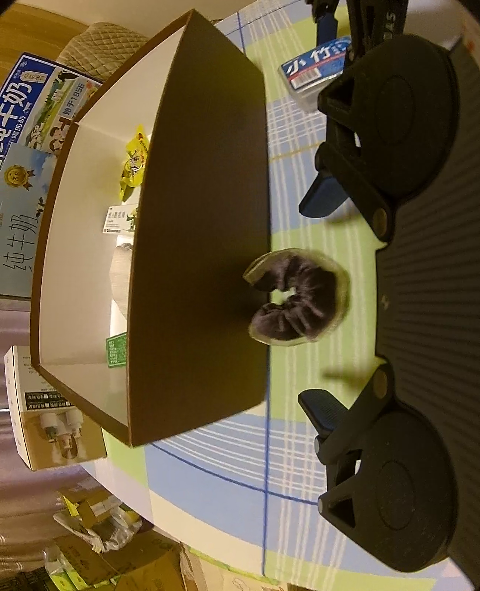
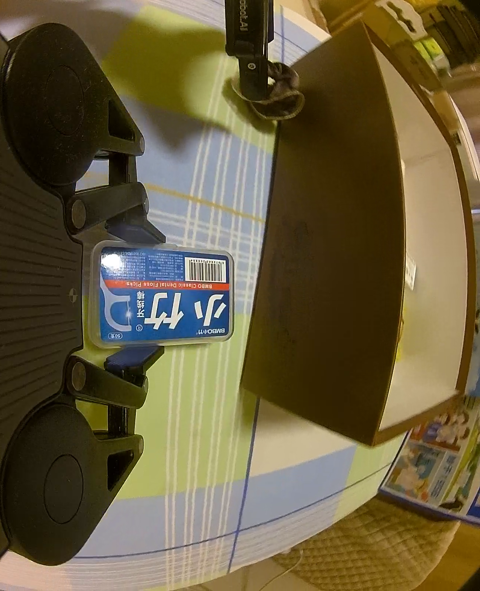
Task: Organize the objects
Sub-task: 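Grasp the blue toothpick case with the right gripper while the left grasps the scrunchie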
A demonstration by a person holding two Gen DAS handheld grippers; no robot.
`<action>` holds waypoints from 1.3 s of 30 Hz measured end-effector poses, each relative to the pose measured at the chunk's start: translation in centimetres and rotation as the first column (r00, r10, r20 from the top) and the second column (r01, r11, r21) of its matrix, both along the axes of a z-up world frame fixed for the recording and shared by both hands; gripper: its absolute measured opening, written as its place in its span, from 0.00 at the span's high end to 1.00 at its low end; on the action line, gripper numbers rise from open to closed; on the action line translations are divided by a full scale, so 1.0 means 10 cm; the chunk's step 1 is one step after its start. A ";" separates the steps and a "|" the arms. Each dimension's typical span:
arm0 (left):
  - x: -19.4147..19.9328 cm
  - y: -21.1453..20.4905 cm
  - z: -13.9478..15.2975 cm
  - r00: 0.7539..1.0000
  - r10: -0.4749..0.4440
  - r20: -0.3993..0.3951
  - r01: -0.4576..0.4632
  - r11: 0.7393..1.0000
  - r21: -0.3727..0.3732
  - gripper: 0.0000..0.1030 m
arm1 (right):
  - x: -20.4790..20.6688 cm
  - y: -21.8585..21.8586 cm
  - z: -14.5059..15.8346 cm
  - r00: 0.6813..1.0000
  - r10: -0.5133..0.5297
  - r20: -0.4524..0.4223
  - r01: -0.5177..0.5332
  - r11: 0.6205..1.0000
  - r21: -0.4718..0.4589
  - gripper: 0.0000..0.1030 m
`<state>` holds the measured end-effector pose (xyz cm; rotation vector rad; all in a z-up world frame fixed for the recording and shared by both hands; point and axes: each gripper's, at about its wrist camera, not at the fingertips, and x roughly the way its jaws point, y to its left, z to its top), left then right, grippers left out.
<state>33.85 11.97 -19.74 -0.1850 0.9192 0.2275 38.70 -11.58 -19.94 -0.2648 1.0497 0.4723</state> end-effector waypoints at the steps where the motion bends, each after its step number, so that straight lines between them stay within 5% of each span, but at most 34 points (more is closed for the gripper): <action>1: 0.03 0.02 -0.02 1.000 0.001 0.002 -0.001 1.000 0.000 0.07 | 0.01 -0.01 0.00 1.000 -0.005 -0.002 0.005 1.000 0.002 0.48; 10: 0.21 0.13 -0.20 1.000 0.002 -0.012 -0.002 1.000 -0.010 0.19 | 0.04 0.00 0.00 1.000 -0.005 -0.003 0.005 1.000 0.001 0.48; 17: 0.23 0.02 -0.20 0.998 -0.067 -0.004 0.067 0.997 -0.023 0.61 | 0.03 0.00 0.00 1.000 -0.006 -0.006 0.006 1.000 0.002 0.48; 20: 0.22 -0.01 -0.18 0.997 -0.076 -0.007 0.076 0.997 -0.031 0.71 | 0.04 0.00 -0.01 1.000 -0.008 -0.008 0.008 1.000 0.004 0.48; 29: 0.15 -0.18 -0.12 0.991 -0.106 -0.076 0.097 0.989 -0.114 0.75 | 0.05 0.00 0.00 1.000 -0.006 -0.015 0.006 1.000 0.006 0.48; 39: 0.04 -0.51 -0.05 0.974 -0.191 -0.121 0.177 0.977 -0.117 0.75 | 0.06 0.00 0.00 1.000 -0.008 -0.009 0.008 1.000 0.008 0.47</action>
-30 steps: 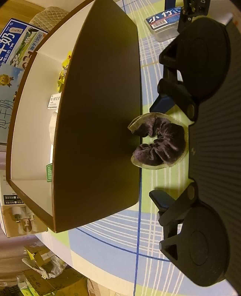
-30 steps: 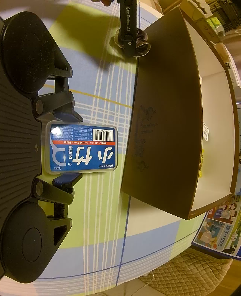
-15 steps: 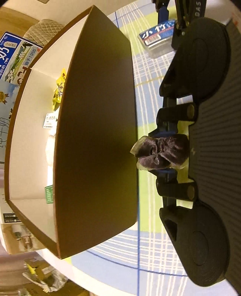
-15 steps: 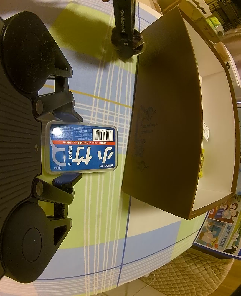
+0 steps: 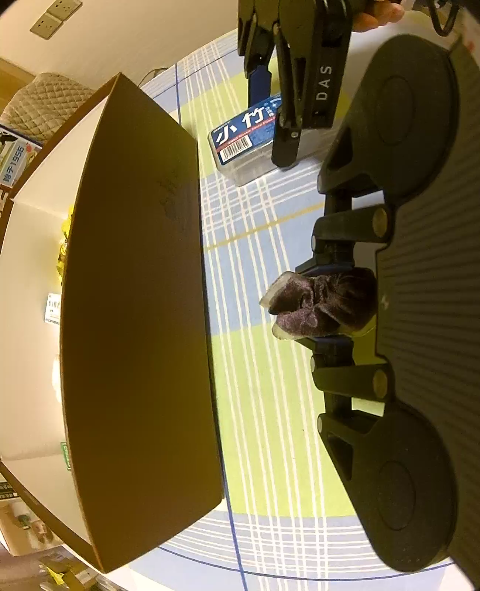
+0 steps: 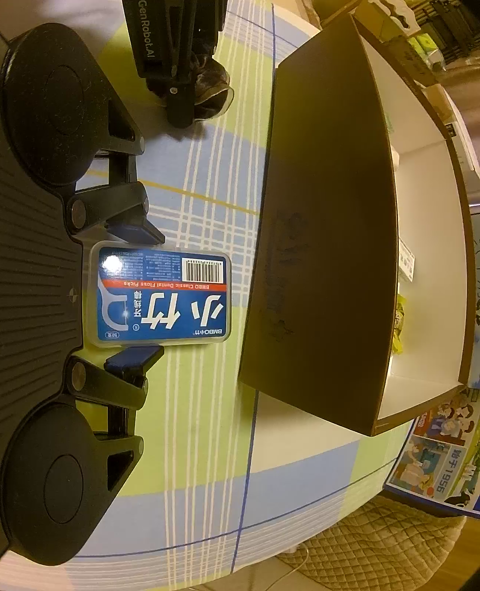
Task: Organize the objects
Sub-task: 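Grasp the blue toothpick case with the right gripper while the left grasps the scrunchie, then lift and carry the scrunchie and toothpick case over the brown box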
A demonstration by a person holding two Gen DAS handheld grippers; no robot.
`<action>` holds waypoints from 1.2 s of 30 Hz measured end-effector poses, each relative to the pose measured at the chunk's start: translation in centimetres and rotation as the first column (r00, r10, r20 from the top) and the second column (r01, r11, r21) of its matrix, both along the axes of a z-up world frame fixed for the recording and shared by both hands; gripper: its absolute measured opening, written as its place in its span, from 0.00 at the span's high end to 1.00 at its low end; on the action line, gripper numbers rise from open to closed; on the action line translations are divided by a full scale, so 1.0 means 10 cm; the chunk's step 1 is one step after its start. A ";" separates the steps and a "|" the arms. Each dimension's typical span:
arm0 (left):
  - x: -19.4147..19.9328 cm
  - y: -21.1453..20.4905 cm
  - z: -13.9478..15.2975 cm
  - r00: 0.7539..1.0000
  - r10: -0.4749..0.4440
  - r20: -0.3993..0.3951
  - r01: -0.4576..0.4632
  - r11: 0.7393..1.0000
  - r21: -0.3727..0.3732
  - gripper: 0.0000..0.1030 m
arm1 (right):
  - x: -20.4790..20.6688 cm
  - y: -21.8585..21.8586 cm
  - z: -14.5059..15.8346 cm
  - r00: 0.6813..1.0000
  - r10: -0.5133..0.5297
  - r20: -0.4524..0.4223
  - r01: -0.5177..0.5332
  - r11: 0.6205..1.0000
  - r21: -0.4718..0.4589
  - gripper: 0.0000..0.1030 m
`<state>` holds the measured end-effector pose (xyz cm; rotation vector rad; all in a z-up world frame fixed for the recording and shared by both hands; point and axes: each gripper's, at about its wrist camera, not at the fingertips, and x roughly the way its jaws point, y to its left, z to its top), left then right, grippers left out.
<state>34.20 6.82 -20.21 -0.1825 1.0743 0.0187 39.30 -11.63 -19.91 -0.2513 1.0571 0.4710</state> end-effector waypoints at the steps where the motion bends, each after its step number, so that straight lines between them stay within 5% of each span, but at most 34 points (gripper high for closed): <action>1: 0.00 0.00 0.00 1.000 0.003 0.000 -0.003 1.000 0.005 0.75 | 0.00 0.00 0.00 1.000 -0.002 0.000 0.002 1.000 0.001 0.47; 21: 0.03 0.00 -0.03 1.000 0.003 -0.014 -0.003 1.000 0.017 0.75 | -0.03 0.00 0.01 1.000 0.027 0.003 -0.027 1.000 0.001 0.49; 36: 0.00 0.08 0.16 0.999 0.028 0.045 -0.030 0.999 0.030 0.75 | -0.10 -0.01 0.31 0.998 0.061 0.021 -0.063 0.988 0.142 0.49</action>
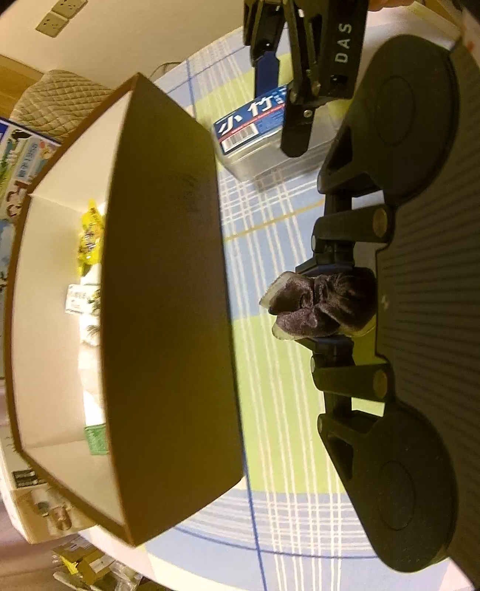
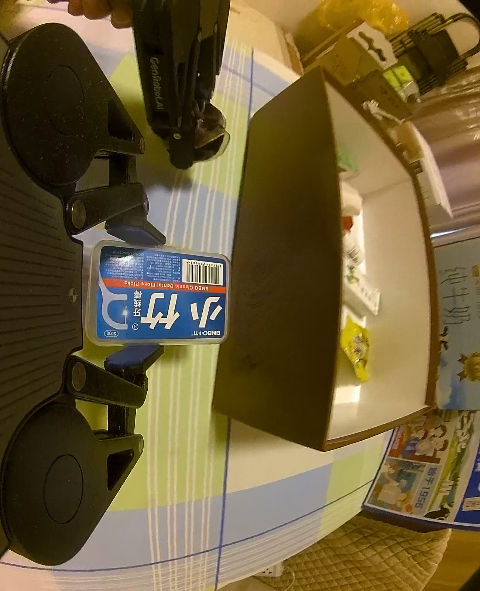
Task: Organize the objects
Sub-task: 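Lift and carry the scrunchie and toothpick case over the brown box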
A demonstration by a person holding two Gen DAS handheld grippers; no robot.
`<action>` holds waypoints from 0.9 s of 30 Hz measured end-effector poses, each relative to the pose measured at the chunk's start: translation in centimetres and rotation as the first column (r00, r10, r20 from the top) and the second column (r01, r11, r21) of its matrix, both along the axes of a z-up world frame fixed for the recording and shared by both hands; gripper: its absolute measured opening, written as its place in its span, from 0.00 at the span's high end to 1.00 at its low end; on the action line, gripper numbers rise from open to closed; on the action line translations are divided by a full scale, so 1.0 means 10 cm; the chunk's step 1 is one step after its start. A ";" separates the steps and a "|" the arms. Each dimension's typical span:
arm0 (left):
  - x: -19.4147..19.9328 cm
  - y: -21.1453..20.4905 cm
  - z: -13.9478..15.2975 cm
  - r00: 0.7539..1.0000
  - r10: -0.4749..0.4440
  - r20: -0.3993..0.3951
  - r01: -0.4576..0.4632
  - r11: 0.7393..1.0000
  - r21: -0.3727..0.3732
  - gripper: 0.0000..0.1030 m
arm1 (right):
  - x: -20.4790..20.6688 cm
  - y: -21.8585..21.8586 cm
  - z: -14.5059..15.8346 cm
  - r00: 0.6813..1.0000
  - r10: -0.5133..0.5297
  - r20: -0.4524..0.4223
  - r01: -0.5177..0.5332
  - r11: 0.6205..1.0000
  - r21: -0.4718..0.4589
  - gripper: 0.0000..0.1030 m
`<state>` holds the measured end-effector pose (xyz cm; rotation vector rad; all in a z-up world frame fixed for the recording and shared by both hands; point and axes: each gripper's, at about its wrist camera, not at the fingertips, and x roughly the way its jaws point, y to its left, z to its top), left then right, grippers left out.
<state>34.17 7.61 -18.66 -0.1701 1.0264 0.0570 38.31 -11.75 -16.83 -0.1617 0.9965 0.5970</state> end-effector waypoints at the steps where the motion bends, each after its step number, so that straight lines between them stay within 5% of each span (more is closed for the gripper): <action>1: -0.02 0.02 0.04 1.000 0.005 0.009 -0.005 1.000 -0.001 0.75 | -0.01 0.00 0.03 1.000 0.004 0.003 -0.004 1.000 0.010 0.49; 15: -0.15 0.12 0.61 0.988 0.078 0.135 -0.078 0.997 -0.010 0.75 | -0.26 0.00 0.57 0.993 0.044 0.107 -0.059 0.988 0.142 0.49; 27: 0.26 0.40 1.16 0.980 0.036 0.194 -0.048 0.997 0.061 0.74 | 0.28 0.27 1.12 0.984 0.085 0.157 -0.117 0.971 0.206 0.49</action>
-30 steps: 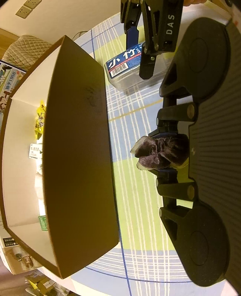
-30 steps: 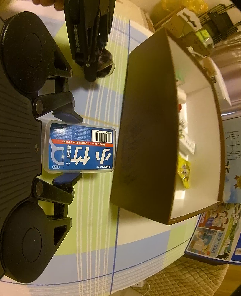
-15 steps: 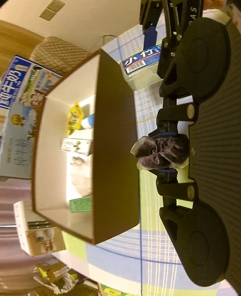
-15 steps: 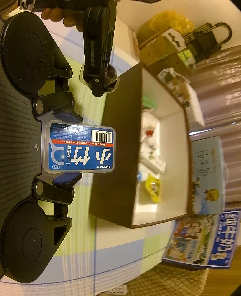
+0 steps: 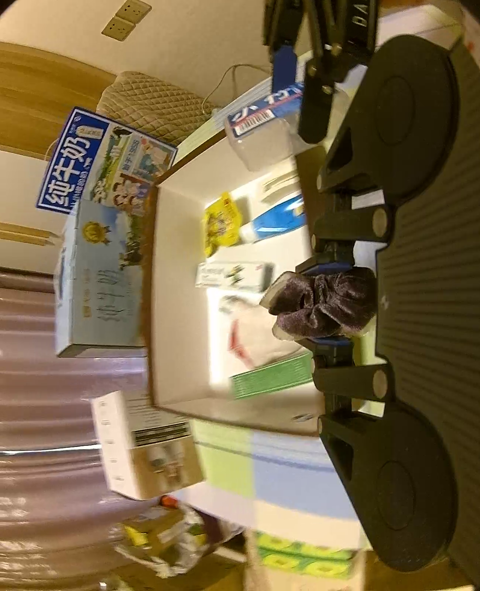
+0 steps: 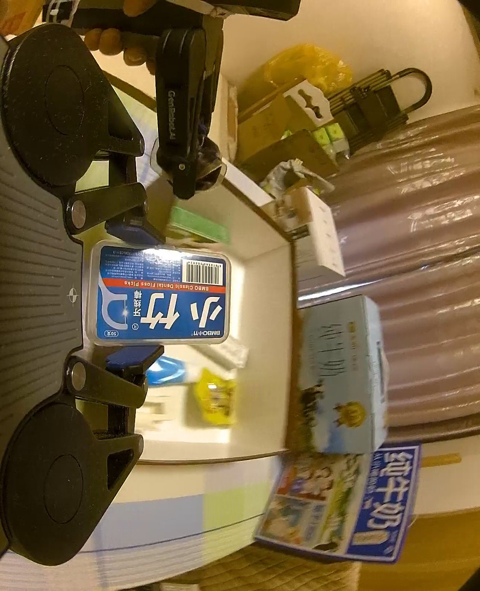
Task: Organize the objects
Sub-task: 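Lift and carry the scrunchie and toothpick case over the brown box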
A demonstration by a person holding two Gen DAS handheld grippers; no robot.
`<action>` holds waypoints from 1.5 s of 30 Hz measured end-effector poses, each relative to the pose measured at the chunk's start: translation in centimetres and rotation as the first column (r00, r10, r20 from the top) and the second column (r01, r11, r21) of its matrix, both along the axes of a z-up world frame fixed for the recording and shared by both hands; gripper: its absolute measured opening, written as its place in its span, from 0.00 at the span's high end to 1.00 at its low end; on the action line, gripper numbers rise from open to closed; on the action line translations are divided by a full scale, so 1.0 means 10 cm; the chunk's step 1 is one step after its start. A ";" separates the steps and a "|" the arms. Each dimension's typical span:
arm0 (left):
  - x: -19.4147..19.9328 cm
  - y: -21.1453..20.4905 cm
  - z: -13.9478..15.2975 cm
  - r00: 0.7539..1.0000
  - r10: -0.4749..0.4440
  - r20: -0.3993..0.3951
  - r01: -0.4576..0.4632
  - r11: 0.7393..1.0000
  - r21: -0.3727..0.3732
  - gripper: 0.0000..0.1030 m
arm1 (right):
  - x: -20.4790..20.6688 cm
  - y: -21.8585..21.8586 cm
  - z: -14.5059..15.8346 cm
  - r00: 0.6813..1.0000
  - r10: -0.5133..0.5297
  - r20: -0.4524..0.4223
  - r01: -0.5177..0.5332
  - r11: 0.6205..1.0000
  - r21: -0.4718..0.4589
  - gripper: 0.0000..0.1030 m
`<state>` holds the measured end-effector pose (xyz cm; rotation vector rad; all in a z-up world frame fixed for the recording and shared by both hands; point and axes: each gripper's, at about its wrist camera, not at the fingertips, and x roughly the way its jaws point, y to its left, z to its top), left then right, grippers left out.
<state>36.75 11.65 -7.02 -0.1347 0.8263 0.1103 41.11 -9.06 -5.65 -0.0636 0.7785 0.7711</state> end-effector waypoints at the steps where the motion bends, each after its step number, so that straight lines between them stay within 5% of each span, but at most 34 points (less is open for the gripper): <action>1: 0.06 0.04 0.03 1.000 -0.005 0.001 0.005 1.000 0.007 0.74 | 0.07 0.03 0.02 1.000 0.004 0.004 -0.004 1.000 -0.001 0.49; 22: 1.18 0.41 -0.27 0.997 -0.053 -0.060 0.062 0.986 0.154 0.70 | 1.13 0.77 -0.44 1.000 -0.005 -0.022 0.003 0.997 -0.081 0.49; 45: 1.64 0.65 -0.60 0.995 0.012 -0.097 0.006 0.984 0.181 0.65 | 1.56 1.02 -0.75 0.999 -0.040 -0.037 0.036 0.994 -0.100 0.49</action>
